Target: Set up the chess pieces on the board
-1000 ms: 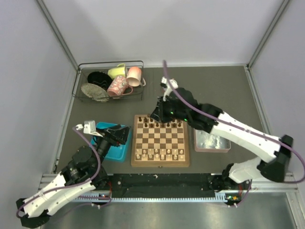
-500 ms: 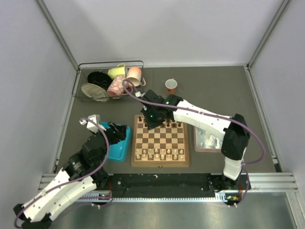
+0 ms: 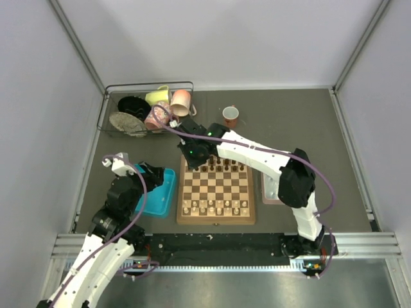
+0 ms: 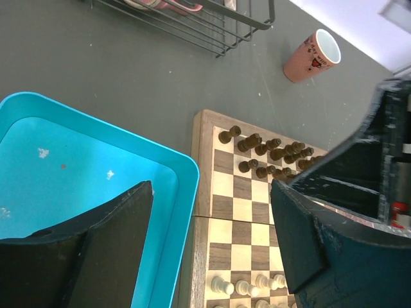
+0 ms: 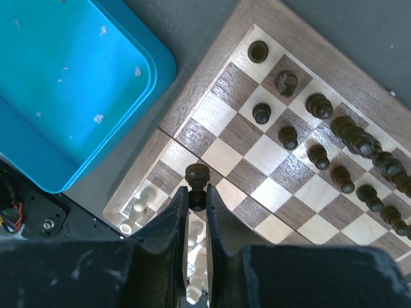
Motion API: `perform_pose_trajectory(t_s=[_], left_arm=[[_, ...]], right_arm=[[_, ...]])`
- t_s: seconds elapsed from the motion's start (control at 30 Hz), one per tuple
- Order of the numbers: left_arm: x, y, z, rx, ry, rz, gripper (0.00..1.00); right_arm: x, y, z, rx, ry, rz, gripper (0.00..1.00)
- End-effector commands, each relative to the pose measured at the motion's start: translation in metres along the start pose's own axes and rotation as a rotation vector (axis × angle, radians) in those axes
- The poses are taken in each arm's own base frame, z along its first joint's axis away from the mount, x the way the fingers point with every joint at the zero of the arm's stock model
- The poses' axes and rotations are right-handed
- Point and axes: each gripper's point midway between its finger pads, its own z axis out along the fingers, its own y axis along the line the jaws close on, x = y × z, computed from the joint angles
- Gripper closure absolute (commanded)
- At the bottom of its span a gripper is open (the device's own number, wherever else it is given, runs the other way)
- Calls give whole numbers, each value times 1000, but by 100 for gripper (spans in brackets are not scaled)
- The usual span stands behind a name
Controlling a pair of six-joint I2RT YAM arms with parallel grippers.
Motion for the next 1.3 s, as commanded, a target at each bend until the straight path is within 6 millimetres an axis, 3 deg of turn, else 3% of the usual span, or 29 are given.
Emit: perform_pose_trajectory(t_s=[0.0,0.63,0.9,1.27], left_arm=[[-8,-8,-4,55,-34,22,21],[-10,-16,-13,134,-61,45,21],[-5,-18,-11,150,-51,38,21],[-1,-16,-11,154,-46,39,21]], right_arm=[[-8,15,8,0,-10,-40,100],[-12,2,62,116,37,-69,100],[-9,-10,73,172,43,-79,100],[-12,-8,81,176,35,-86,100]])
